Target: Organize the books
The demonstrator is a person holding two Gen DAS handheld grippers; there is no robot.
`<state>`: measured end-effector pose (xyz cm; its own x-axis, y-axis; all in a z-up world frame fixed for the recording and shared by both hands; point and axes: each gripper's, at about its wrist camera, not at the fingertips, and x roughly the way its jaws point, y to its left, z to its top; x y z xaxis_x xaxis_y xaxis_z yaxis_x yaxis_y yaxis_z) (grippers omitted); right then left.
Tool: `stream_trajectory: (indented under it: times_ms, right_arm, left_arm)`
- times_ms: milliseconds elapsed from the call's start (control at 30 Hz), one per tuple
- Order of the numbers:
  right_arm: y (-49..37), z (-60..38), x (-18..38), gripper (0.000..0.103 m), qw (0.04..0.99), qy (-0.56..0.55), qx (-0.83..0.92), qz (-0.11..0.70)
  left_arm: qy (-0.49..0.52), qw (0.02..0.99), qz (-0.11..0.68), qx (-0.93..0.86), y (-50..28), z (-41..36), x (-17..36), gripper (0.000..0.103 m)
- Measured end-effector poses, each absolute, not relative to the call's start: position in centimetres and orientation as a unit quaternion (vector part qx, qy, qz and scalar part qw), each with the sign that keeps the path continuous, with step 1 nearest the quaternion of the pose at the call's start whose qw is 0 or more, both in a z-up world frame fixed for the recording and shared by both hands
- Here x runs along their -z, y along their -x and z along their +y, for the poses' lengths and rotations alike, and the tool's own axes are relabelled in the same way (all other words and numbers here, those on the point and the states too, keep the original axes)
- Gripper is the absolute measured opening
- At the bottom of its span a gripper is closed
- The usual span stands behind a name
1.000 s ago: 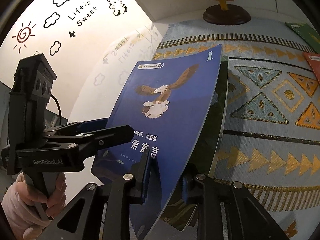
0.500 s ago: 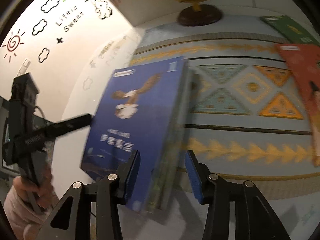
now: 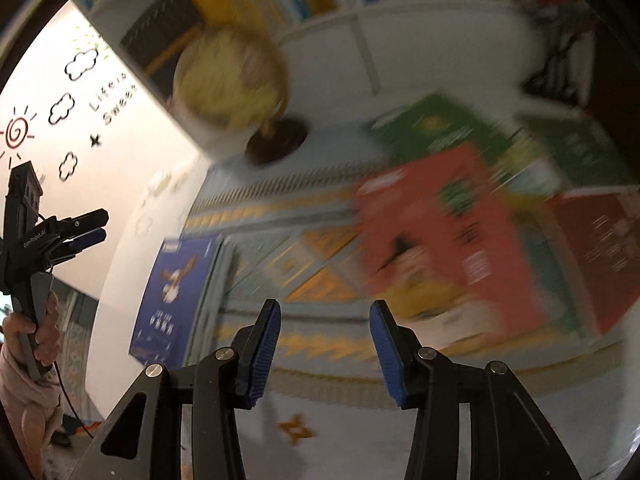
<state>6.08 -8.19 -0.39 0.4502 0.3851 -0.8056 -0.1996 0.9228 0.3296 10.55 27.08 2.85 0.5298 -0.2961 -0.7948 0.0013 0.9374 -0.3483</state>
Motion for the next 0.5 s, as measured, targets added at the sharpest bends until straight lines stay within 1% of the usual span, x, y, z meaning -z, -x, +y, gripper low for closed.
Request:
stream_trajectory:
  times_ms: [33,67,100,167,267,400,500]
  right_arm:
    - [-6.2,-9.8,-0.8,0.045,0.857,-0.094,-0.17,0.478]
    - [-6.3,-11.6,-2.0,0.052,0.866,-0.099,-0.17,0.459]
    - [-6.6,-13.1,-2.8,0.061,0.873,-0.101,-0.17,0.446]
    - [-7.7,-15.4,-3.3,0.067,0.879,-0.091,-0.166,0.437]
    - [-10.0,-18.2,-1.5,0.067,0.87,-0.091,-0.173,0.452]
    - [-13.1,-20.7,3.9,0.067,0.842,-0.104,-0.177,0.498]
    - [-14.3,-21.3,7.1,0.067,0.828,-0.118,-0.186,0.515]
  left_arm:
    - [0.158,0.862,0.472,0.099,-11.2,25.5,-3.1,0.087]
    - [0.159,0.862,0.469,0.11,-11.8,24.1,-3.1,0.087]
    - [0.156,0.861,0.469,0.119,-12.6,22.3,-2.7,0.087]
    - [0.154,0.856,0.477,0.13,-13.8,19.3,-1.3,0.087]
    - [0.168,0.839,0.494,0.152,-15.7,14.6,2.3,0.087]
    - [0.178,0.807,0.537,0.167,-17.3,8.9,8.3,0.087]
    - [0.176,0.794,0.556,0.169,-17.3,6.0,11.2,0.087]
